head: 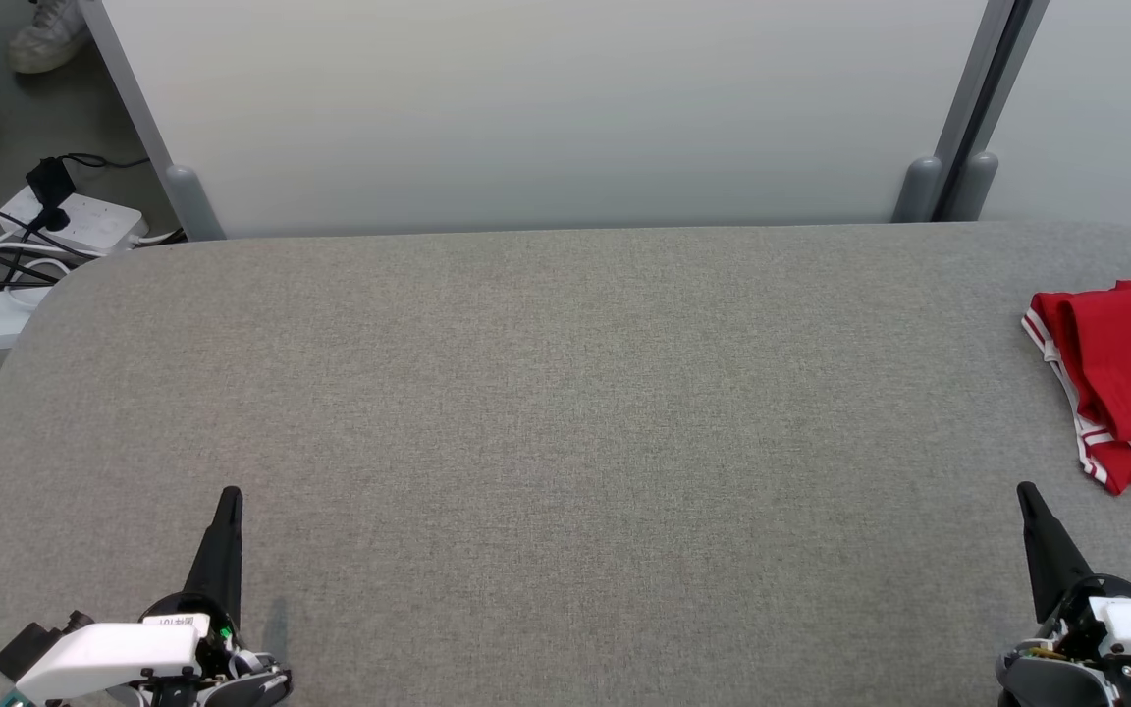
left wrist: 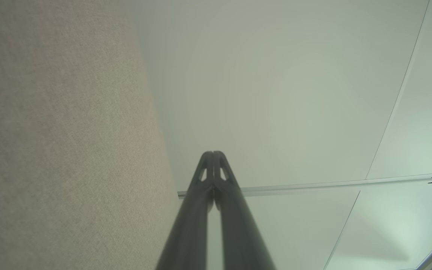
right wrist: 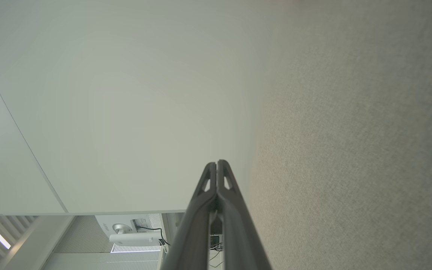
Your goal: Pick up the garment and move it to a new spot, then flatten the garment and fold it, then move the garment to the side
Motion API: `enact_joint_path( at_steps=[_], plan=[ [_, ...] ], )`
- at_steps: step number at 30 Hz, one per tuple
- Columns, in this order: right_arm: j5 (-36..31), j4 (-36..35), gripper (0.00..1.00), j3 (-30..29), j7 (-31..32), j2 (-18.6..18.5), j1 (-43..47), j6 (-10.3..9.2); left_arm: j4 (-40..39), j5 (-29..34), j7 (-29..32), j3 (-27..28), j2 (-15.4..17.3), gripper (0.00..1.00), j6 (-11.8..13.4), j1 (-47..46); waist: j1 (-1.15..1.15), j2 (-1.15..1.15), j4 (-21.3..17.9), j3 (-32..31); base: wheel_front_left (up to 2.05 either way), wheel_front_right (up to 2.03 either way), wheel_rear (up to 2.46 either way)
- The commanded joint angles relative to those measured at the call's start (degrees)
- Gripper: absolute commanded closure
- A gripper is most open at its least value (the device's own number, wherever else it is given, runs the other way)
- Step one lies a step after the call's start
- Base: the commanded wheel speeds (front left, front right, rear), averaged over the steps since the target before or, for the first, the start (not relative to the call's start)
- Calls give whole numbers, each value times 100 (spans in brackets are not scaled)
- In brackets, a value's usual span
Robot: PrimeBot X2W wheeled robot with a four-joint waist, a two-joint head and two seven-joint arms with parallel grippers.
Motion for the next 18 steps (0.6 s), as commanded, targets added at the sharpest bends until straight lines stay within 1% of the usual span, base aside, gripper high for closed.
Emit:
enact_joint_path(
  at_steps=[1,18],
  plan=[
    [62,-156,100,85,48,-60,-203,26,-132,-19,37,191,48,100,-48,-307,0,0,0,0,0,0,0],
    [63,-156,100,87,46,-60,-203,26,-132,-19,37,191,48,100,-48,-307,0,0,0,0,0,0,0]
  ],
)
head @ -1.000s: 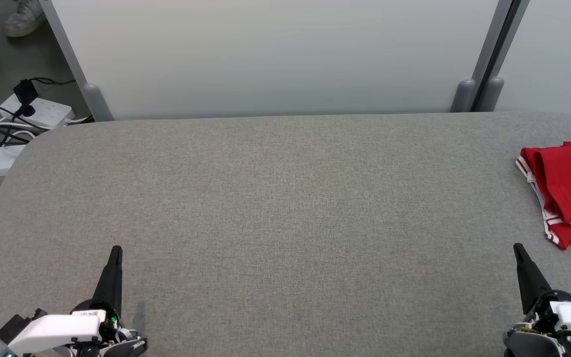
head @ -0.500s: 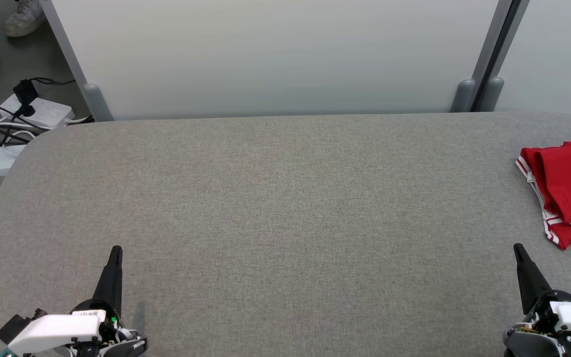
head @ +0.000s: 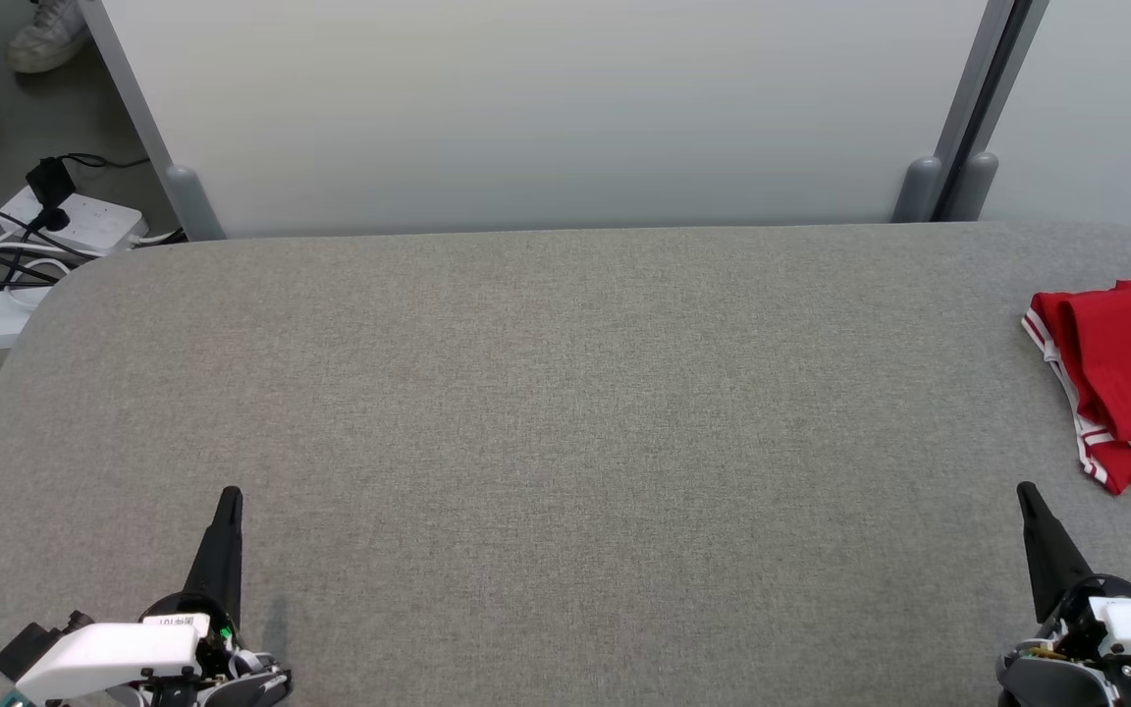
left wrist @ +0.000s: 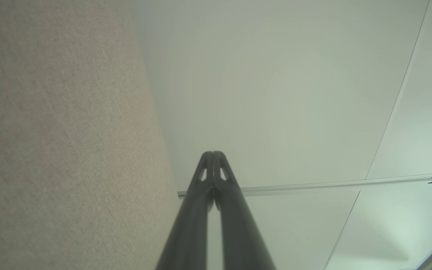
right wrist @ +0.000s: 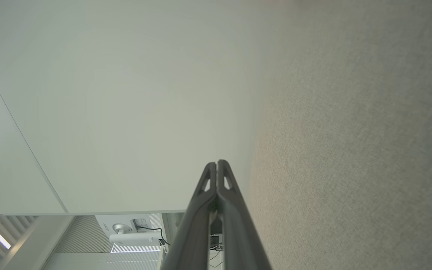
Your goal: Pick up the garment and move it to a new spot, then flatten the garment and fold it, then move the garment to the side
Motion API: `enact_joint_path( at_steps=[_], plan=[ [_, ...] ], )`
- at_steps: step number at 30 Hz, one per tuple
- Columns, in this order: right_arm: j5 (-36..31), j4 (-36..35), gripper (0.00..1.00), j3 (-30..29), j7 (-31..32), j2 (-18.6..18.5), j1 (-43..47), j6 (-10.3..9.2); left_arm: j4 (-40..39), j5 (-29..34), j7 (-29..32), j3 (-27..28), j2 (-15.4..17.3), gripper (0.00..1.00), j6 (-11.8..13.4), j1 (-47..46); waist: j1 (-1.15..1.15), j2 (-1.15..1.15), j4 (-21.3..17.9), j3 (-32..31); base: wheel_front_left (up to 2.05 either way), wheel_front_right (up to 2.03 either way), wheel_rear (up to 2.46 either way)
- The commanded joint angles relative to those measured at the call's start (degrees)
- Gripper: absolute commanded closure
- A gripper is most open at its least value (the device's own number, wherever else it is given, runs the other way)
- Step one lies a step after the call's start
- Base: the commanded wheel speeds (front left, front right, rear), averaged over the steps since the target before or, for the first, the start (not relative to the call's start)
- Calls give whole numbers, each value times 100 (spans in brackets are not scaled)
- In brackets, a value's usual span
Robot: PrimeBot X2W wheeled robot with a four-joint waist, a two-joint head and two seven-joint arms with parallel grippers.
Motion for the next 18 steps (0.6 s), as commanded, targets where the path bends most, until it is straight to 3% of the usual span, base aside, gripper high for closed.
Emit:
enact_joint_path(
  at_steps=[1,18],
  plan=[
    [63,-156,100,87,46,-60,-203,26,-132,-19,37,191,48,100,-48,-306,0,0,0,0,0,0,0],
    [64,-156,100,88,45,-60,-202,26,-132,-19,36,190,48,100,-48,-306,0,0,0,0,0,0,0]
  ],
)
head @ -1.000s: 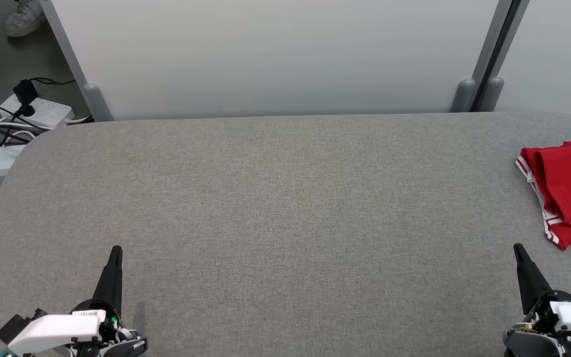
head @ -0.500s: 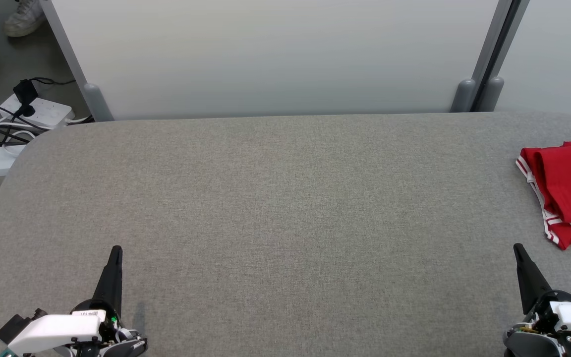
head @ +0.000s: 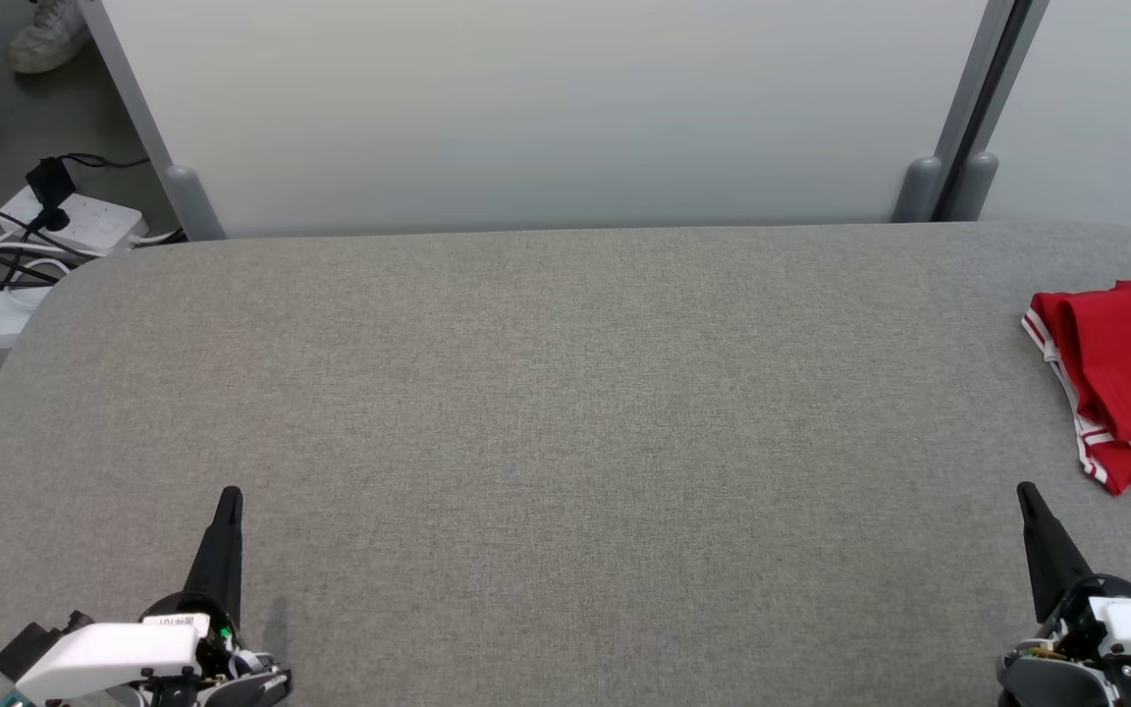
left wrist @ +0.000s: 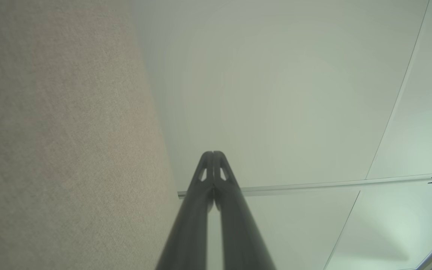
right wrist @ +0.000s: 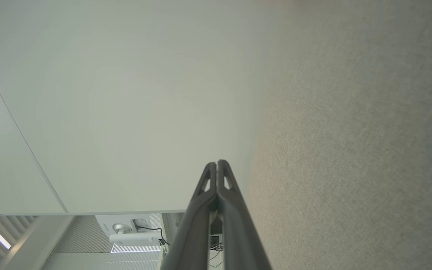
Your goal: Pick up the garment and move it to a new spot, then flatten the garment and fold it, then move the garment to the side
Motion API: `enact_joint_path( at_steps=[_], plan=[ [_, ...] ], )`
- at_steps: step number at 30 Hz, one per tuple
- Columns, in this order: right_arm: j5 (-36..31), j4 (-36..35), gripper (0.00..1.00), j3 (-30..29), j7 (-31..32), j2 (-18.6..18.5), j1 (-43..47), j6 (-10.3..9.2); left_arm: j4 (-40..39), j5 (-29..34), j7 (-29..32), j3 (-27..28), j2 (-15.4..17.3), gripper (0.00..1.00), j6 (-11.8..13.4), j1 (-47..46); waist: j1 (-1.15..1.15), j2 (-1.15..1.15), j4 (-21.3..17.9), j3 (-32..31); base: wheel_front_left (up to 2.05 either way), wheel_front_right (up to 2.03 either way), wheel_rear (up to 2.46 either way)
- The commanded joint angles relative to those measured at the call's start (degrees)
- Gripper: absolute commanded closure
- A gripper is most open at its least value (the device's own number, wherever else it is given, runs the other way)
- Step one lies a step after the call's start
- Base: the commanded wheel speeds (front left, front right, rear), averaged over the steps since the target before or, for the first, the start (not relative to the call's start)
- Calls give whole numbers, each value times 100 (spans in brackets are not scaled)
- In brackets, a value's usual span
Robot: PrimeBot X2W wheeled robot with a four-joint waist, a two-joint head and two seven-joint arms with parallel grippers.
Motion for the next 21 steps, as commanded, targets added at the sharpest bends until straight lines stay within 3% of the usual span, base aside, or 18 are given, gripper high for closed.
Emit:
enact_joint_path(
  at_steps=[1,21],
  plan=[
    [64,-156,100,88,45,-60,-202,26,-132,-19,36,190,48,100,-48,-306,0,0,0,0,0,0,0],
    [65,-156,100,89,45,-60,-202,26,-133,-20,36,190,48,100,-48,-306,0,0,0,0,0,0,0]
  ],
)
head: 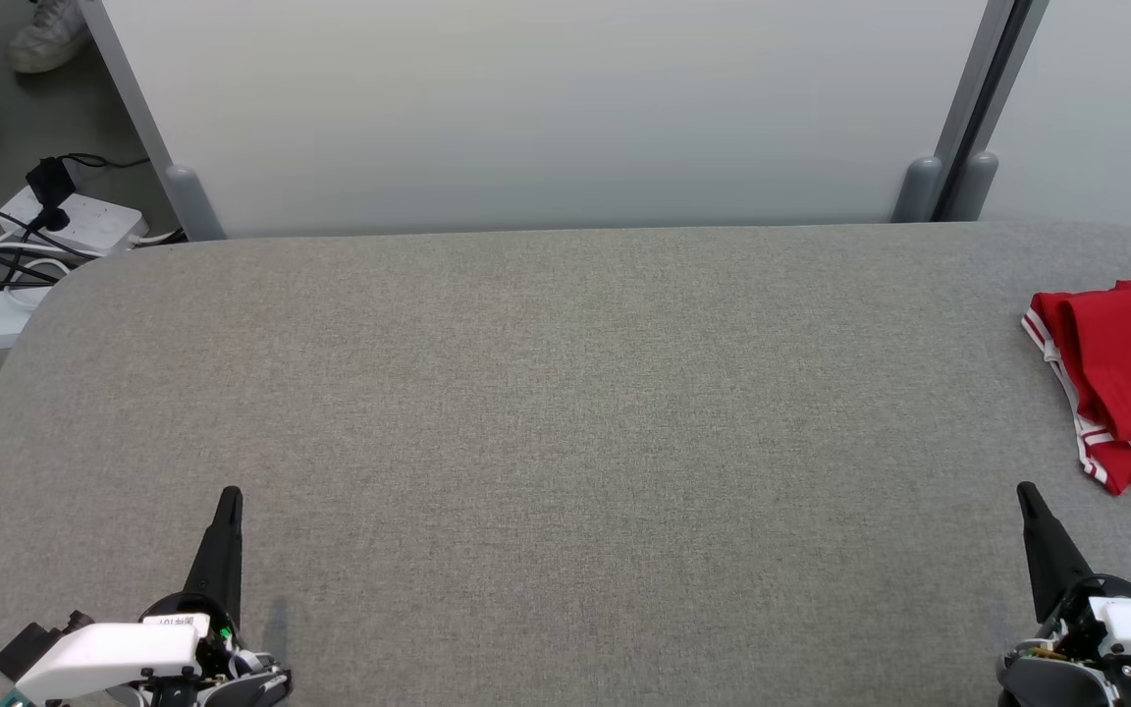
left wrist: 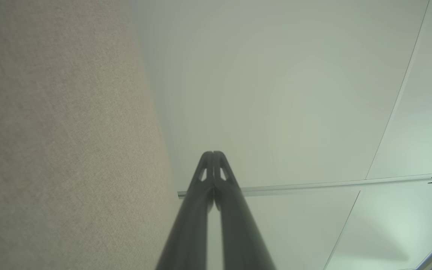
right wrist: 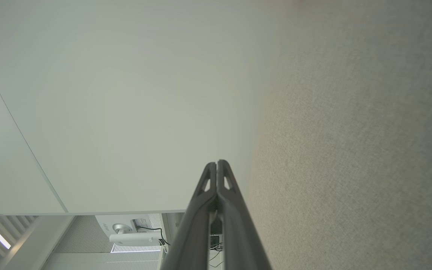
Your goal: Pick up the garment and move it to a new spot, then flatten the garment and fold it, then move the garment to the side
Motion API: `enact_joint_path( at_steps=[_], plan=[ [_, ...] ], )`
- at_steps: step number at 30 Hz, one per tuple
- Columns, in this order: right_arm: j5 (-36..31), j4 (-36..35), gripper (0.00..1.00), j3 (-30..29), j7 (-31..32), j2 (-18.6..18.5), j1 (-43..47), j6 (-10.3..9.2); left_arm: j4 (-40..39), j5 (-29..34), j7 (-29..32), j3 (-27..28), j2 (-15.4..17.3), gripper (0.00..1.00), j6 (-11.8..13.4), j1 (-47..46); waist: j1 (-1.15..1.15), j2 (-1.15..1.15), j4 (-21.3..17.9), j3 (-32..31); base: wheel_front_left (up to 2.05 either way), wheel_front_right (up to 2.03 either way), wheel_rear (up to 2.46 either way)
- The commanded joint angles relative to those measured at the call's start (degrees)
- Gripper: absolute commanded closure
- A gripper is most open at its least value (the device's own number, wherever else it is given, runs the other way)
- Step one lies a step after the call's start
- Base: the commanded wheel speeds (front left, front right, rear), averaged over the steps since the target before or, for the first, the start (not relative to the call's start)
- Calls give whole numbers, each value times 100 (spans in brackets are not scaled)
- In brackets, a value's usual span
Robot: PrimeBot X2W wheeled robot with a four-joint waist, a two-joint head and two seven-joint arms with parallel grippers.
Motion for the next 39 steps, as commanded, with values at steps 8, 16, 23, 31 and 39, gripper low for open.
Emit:
enact_joint_path(
  at_steps=[8,16,23,31,39],
  plan=[
    [65,-156,100,89,45,-60,-202,26,-133,-20,36,190,48,100,-48,-306,0,0,0,0,0,0,0],
    [65,-156,100,89,44,-60,-202,26,-133,-20,36,190,48,100,-48,-306,0,0,0,0,0,0,0],
    [65,-156,100,90,44,-60,-202,26,-133,-20,36,189,48,100,-48,-306,0,0,0,0,0,0,0],
    [65,-156,100,90,44,-60,-202,26,-133,-20,36,189,48,100,-48,-306,0,0,0,0,0,0,0],
    [65,-156,100,90,44,-60,-202,26,-133,-20,36,189,48,100,-48,-306,0,0,0,0,0,0,0]
  ],
)
